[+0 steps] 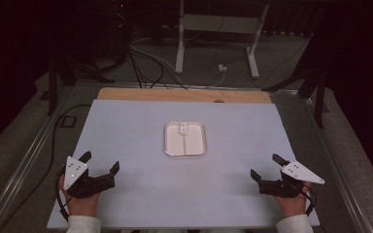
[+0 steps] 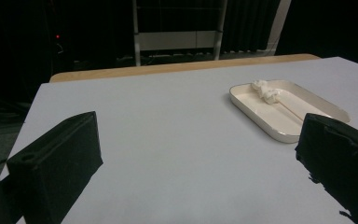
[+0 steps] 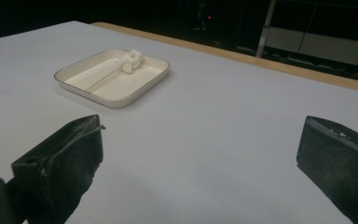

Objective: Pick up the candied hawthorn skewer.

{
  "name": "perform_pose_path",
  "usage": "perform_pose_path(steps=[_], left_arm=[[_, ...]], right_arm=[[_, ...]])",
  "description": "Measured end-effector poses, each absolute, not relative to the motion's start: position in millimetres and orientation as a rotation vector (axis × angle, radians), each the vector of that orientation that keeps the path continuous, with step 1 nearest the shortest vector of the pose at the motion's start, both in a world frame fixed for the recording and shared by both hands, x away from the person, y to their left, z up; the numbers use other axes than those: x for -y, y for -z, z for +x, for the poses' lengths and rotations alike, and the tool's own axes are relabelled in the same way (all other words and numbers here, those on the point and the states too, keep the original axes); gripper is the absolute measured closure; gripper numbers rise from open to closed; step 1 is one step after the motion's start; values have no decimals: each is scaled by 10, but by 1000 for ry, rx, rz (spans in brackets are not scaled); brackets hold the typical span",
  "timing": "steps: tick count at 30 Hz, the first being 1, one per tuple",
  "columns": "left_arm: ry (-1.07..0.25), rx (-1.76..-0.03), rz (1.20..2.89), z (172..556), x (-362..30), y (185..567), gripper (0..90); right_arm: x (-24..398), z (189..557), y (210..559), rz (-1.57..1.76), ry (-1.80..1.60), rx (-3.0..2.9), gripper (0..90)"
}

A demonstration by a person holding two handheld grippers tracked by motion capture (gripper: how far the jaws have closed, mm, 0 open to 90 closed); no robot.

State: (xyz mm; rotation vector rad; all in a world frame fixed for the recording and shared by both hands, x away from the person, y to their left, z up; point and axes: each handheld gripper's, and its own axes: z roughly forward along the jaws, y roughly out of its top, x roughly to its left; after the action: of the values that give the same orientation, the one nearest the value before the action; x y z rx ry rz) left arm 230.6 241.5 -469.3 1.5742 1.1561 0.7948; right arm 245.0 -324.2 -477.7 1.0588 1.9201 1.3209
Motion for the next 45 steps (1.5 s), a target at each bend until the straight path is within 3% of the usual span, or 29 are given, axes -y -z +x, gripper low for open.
perform_pose_path(steps=[11, 26, 45], left_arm=[[-734, -1177, 1585, 2342, -2353, 4660, 9], [-700, -1123, 1593, 2660, -2032, 4311, 9], [-602, -1114, 1622, 3073, -1555, 4351, 12]], right_arm=[[3232, 2424, 4785, 1090, -1330, -1899, 7], [3210, 2421, 4797, 1102, -1318, -1882, 7], [3222, 2437, 4809, 1110, -1308, -1882, 7]])
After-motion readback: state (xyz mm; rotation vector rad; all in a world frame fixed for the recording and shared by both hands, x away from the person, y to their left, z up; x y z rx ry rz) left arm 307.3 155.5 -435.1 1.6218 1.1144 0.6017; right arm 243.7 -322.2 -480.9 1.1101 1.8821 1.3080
